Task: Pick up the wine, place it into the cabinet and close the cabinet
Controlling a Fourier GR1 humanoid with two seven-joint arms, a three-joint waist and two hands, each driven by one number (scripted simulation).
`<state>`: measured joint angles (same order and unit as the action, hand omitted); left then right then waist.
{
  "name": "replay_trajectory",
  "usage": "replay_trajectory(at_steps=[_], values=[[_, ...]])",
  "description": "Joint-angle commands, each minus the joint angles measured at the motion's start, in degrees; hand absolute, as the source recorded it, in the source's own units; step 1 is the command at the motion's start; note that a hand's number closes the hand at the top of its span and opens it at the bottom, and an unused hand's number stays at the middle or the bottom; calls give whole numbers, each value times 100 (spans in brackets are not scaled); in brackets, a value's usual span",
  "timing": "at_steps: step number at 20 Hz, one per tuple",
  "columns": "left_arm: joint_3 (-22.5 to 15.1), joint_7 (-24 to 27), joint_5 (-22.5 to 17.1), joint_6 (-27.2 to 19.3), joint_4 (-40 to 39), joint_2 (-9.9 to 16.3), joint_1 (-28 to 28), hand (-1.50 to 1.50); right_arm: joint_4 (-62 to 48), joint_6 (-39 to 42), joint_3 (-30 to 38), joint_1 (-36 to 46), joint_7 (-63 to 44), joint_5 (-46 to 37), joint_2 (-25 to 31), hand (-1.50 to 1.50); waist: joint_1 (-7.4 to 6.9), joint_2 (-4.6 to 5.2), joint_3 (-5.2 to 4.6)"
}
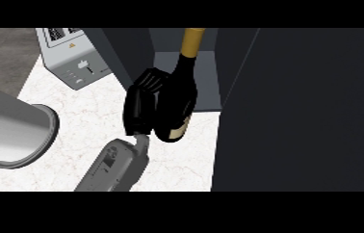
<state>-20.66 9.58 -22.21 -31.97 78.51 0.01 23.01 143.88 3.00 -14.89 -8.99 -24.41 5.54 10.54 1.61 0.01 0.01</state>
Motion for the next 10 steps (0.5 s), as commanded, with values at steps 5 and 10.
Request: replay_trajectory(at_steps=[5, 10], values=[[-139, 466, -293, -85, -1050, -1, 421, 150, 1396, -38, -118, -357, -763, 583, 9, -150, -8, -6, -4], [-379, 1048, -888, -192, -1733, -1, 511, 150, 1227, 6, 335, -166, -702, 944, 35, -150, 0, 15, -4]])
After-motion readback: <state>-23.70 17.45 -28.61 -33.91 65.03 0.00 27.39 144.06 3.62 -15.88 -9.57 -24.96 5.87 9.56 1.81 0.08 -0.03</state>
